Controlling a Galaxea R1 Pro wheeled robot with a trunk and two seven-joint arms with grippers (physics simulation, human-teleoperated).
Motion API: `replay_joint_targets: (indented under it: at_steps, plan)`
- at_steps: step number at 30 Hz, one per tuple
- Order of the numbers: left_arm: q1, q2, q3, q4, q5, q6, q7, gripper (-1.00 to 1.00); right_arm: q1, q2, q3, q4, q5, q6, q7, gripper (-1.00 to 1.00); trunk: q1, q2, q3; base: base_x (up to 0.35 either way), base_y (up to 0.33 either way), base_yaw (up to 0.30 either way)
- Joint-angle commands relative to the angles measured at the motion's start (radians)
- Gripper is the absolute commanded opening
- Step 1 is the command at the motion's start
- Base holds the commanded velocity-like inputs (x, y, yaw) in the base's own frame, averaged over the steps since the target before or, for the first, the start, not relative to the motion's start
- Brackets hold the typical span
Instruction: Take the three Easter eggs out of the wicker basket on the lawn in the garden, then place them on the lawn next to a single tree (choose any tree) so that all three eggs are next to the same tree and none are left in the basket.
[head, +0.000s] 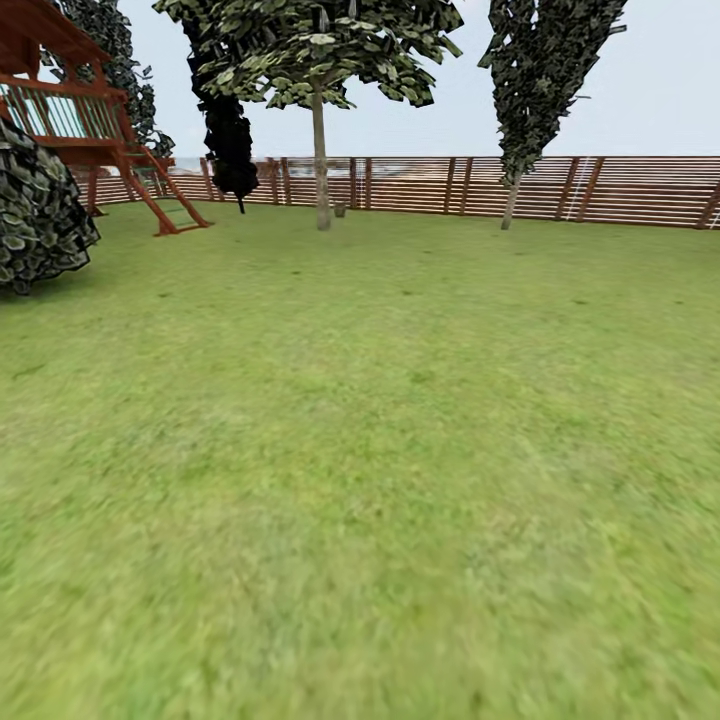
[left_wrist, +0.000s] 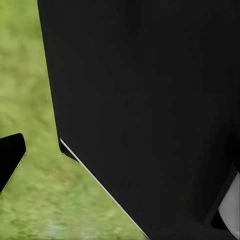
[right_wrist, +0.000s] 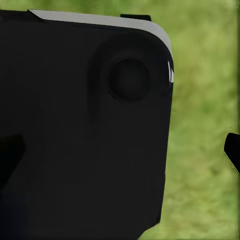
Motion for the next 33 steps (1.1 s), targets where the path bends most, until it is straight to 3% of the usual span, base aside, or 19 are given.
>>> replay_joint_targets:
  at_steps: [1, 33]
  plan:
    - [0.0, 0.0, 0.001, 0.0, 0.001, 0.0, 0.0, 1.0, -0.001, 0.0, 0.001, 0.001, 0.001, -0.003, 0.0, 1.0, 0.001, 0.0, -0.001, 0.333, 0.0, 0.0]
    - [0.0, -0.002, 0.014, 0.0, 0.001, 0.0, 0.013, 1.0, -0.001, 0.009, -0.004, -0.009, -0.003, -0.005, 0.003, 1.0, 0.001, 0.0, -0.001, 0.333, 0.0, 0.0]
